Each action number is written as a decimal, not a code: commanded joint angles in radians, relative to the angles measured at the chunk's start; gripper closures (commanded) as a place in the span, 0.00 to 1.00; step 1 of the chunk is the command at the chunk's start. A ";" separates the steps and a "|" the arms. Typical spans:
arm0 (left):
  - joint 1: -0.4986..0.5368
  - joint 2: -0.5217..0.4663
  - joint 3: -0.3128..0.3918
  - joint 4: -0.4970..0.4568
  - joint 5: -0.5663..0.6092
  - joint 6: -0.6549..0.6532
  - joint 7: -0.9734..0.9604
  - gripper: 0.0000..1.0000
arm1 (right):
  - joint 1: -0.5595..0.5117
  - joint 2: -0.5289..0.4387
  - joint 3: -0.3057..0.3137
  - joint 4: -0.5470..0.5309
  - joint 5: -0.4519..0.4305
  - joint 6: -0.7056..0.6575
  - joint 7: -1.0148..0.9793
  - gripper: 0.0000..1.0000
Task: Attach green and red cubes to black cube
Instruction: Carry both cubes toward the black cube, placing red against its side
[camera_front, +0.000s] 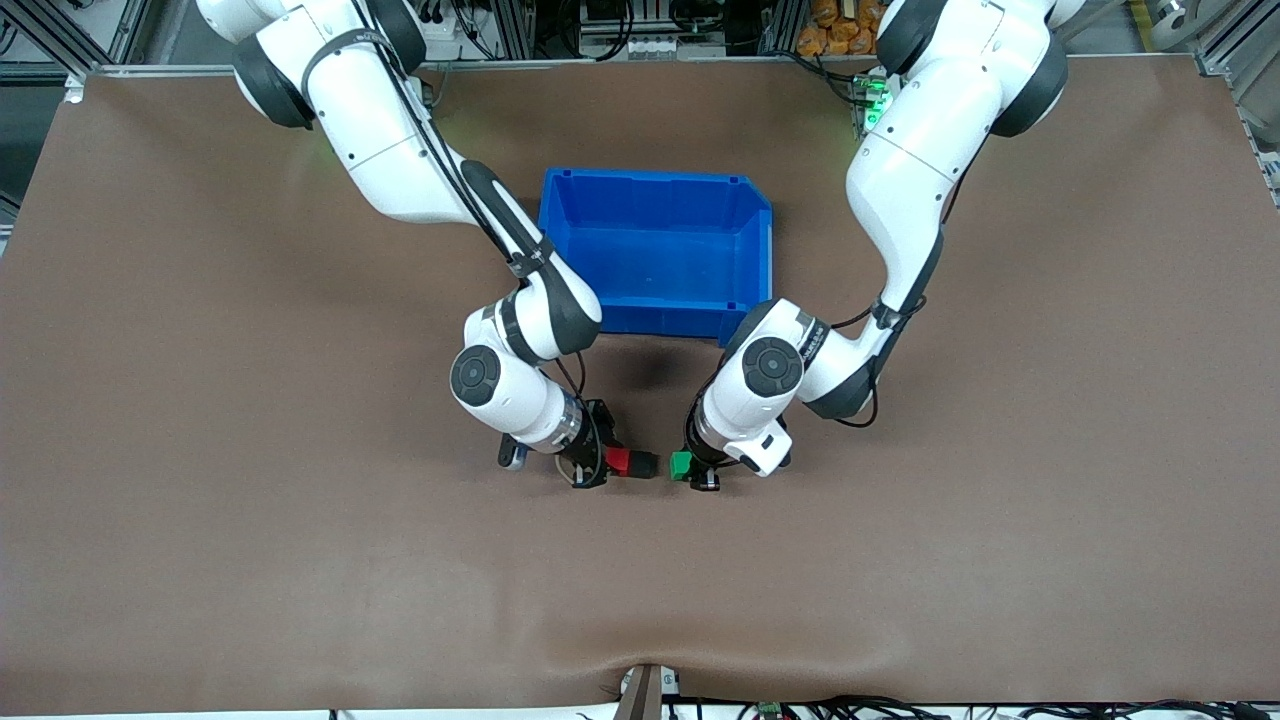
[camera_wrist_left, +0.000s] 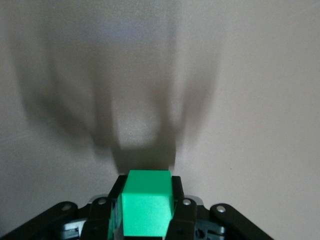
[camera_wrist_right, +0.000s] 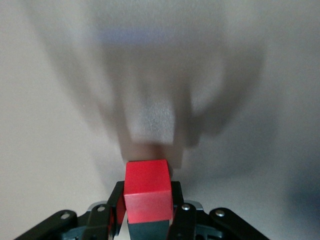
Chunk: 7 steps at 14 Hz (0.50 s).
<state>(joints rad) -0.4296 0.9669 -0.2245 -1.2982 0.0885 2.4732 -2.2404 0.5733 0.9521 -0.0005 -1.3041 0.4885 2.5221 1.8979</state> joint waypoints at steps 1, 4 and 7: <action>-0.018 0.019 0.010 0.036 0.014 0.018 -0.022 1.00 | 0.020 0.042 -0.013 0.037 -0.014 0.001 -0.003 0.01; -0.023 0.019 0.010 0.036 0.014 0.021 -0.027 1.00 | 0.011 0.017 -0.012 0.032 -0.018 -0.006 -0.026 0.00; -0.032 0.019 0.010 0.036 0.013 0.021 -0.041 1.00 | -0.024 -0.036 -0.018 0.037 -0.033 -0.153 -0.060 0.00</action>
<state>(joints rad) -0.4451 0.9676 -0.2245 -1.2955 0.0885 2.4887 -2.2425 0.5785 0.9554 -0.0163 -1.2798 0.4755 2.4724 1.8690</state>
